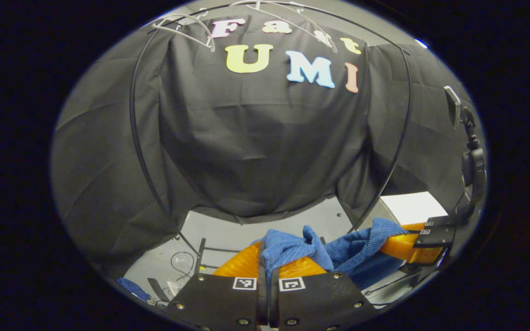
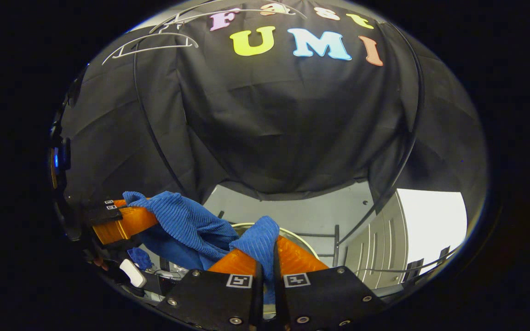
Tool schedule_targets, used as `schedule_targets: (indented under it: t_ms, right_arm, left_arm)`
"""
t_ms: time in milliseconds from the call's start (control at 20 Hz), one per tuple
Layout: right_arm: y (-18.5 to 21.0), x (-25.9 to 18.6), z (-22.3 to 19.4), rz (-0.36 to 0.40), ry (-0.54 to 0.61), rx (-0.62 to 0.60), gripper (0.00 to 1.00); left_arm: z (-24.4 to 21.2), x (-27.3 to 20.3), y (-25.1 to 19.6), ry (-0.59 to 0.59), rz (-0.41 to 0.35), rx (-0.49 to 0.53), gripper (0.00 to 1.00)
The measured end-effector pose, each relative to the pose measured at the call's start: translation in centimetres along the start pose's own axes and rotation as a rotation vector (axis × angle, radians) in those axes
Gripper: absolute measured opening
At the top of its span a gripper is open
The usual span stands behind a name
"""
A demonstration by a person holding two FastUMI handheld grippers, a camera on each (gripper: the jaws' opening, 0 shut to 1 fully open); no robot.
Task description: Grasp the clothes on the hanger with both hands and then place them into the laundry hamper below.
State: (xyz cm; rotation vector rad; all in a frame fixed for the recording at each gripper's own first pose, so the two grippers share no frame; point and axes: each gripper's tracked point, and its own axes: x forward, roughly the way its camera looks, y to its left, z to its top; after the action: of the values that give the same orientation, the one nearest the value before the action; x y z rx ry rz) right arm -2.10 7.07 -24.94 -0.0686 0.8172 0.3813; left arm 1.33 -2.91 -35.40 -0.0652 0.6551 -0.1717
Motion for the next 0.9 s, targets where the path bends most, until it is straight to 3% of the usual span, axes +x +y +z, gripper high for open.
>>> schedule_targets:
  t_ms: [150,200,250,350,400,450,600,700,750,900]
  right_arm:
    - [-0.3,-0.5,-1.2,-0.018,0.040,0.006,0.16]
    - [-0.4,-0.8,-1.3,-0.021,0.053,0.011,0.29]
    - [-0.3,-0.7,-1.5,-0.018,0.049,0.017,0.26]
    - [-0.1,-0.3,-1.6,-0.010,0.038,0.016,0.36]
    - [0.0,-0.3,-1.4,-0.006,0.039,0.006,0.43]
    - [-0.1,-0.4,-1.5,-0.003,0.039,-0.003,0.47]
    - [-0.2,-0.4,-1.8,-0.007,0.048,-0.012,0.79]
    - [0.0,-0.4,-1.9,-0.008,0.050,-0.014,0.92]
    - [0.1,-0.4,-1.8,-0.009,0.048,-0.018,0.94]
    - [0.1,-0.5,-1.3,-0.011,0.032,-0.024,0.94]
  left_arm:
    - [-2.7,0.7,0.2,0.059,0.006,0.005,0.07]
    - [-3.5,0.7,0.3,0.078,0.009,0.001,0.07]
    - [-4.4,0.8,0.4,0.097,0.016,-0.003,0.08]
    - [-6.0,0.7,0.9,0.133,0.029,-0.007,0.15]
    - [-6.3,0.6,1.0,0.134,0.030,-0.012,0.24]
    - [-6.3,0.3,0.8,0.132,0.027,-0.016,0.42]
    - [-4.3,-0.2,0.9,0.078,0.040,-0.015,0.97]
    - [-3.4,-0.5,0.9,0.058,0.046,-0.002,0.97]
    - [-3.1,-0.7,1.0,0.048,0.050,0.003,1.00]
    - [-1.9,-1.3,1.0,0.019,0.049,0.002,0.97]
